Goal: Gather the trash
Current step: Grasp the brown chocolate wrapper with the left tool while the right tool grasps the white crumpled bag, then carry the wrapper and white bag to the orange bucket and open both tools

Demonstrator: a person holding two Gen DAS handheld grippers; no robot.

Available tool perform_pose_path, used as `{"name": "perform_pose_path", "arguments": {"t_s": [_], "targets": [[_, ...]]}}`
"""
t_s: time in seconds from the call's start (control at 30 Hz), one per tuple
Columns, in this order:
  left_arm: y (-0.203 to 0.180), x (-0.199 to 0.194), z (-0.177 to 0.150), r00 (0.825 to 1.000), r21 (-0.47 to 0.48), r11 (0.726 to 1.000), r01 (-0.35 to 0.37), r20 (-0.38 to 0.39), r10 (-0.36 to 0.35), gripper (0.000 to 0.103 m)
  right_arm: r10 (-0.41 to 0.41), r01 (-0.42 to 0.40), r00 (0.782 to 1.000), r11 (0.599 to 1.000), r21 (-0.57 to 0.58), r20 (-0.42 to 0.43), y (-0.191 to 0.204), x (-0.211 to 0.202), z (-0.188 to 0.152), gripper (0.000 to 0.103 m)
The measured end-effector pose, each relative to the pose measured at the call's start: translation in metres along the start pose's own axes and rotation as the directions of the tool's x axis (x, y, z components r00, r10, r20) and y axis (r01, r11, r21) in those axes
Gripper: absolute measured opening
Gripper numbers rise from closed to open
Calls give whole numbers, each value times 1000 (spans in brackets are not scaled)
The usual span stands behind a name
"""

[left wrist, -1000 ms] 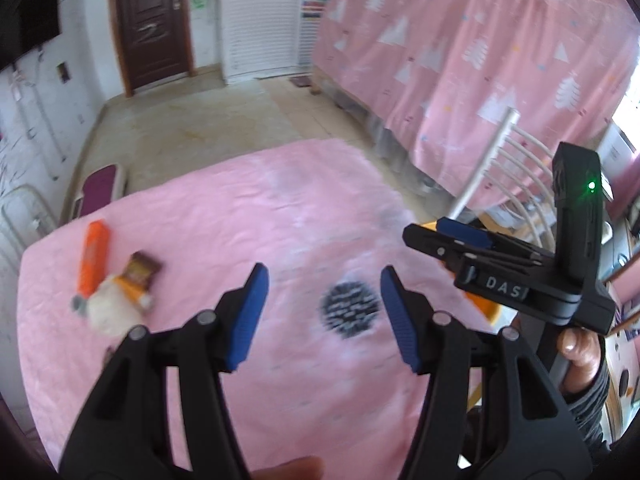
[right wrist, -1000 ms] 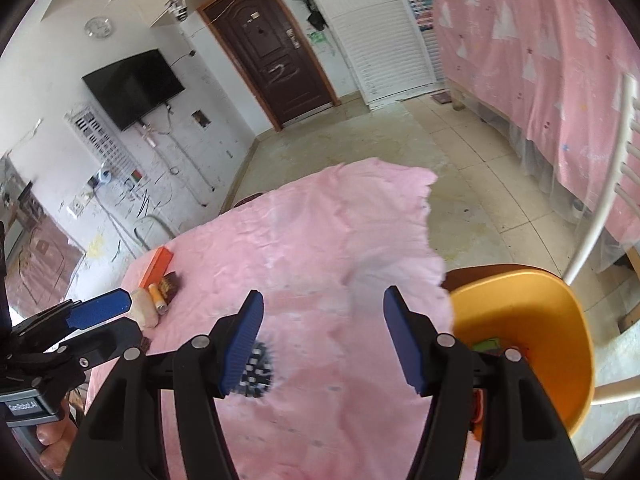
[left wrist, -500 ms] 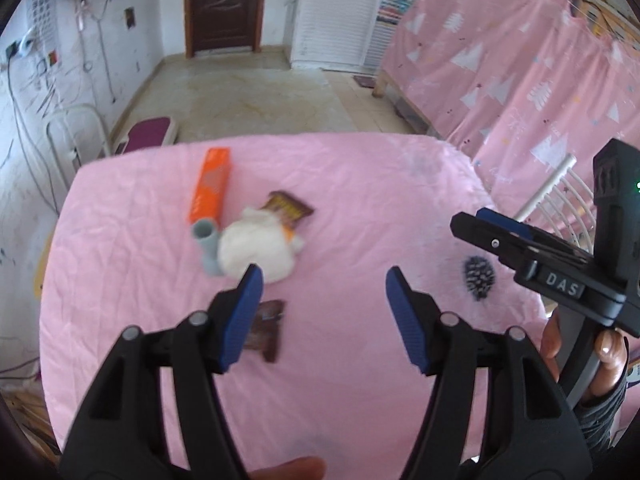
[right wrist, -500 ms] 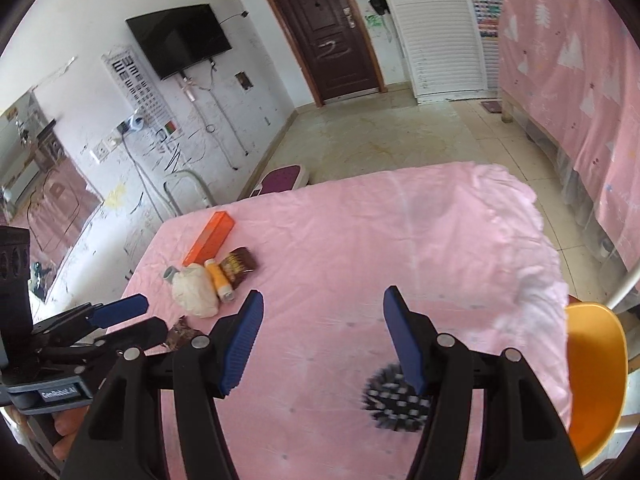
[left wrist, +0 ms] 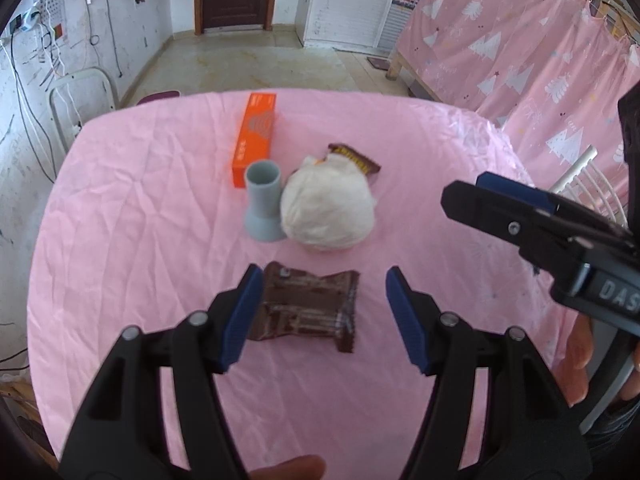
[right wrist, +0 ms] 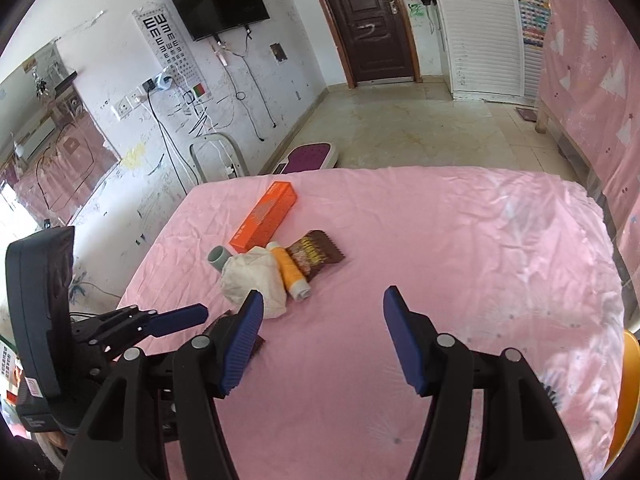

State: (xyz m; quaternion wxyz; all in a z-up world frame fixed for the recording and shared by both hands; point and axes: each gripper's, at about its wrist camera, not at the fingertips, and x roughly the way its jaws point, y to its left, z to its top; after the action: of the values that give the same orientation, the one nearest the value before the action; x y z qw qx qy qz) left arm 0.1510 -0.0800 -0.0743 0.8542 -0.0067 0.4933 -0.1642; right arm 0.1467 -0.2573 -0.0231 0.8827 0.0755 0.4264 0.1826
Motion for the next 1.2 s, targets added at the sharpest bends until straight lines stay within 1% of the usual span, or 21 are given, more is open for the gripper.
{"name": "perform_pose_path", "arguments": {"t_s": [0.07, 0.1, 0.2, 0.3, 0.37, 0.67, 0.8, 0.9, 0.97, 1.03, 1.07, 1.2], "targets": [[4, 4, -2, 1000, 1, 1000, -10, -7, 10, 59, 4, -4, 1000, 1000, -8, -9, 4, 4, 0, 52], [5, 7, -3, 1000, 4, 1000, -12, -12, 12, 56, 6, -6, 1000, 1000, -13, -14, 7, 6, 1, 52], [4, 10, -4, 1000, 22, 999, -23, -11, 23, 53, 9, -10, 1000, 1000, -25, -23, 15, 13, 2, 52], [0, 11, -5, 999, 41, 999, -32, -5, 32, 45, 18, -19, 999, 999, -40, -35, 23, 19, 4, 52], [1, 11, -5, 999, 42, 999, -34, -4, 34, 42, 22, -25, 999, 998, -55, -40, 29, 22, 4, 52], [17, -4, -11, 1000, 6, 1000, -10, 16, 10, 41, 24, -30, 998, 992, -125, -53, 56, 41, 9, 52], [23, -6, -12, 1000, -9, 1000, 1, 18, 0, 41, 16, -25, 998, 990, -141, -65, 62, 51, 11, 52], [28, -6, -12, 1000, -21, 1000, 6, 16, -6, 41, 4, -15, 997, 989, -148, -75, 62, 57, 11, 42], [29, -5, -11, 1000, -26, 1000, 10, 14, -9, 41, -15, 4, 997, 988, -155, -70, 63, 59, 10, 30], [30, -5, -11, 1000, -29, 1000, 10, 13, -9, 41, -19, 9, 998, 988, -154, -66, 62, 59, 10, 24], [30, -5, -11, 1000, -29, 1000, 10, 12, -9, 41, -18, 8, 998, 989, -151, -64, 61, 58, 10, 22], [30, -5, -11, 1000, -29, 1000, 7, 14, -7, 41, -13, 3, 998, 988, -157, -63, 62, 56, 8, 20]]}}
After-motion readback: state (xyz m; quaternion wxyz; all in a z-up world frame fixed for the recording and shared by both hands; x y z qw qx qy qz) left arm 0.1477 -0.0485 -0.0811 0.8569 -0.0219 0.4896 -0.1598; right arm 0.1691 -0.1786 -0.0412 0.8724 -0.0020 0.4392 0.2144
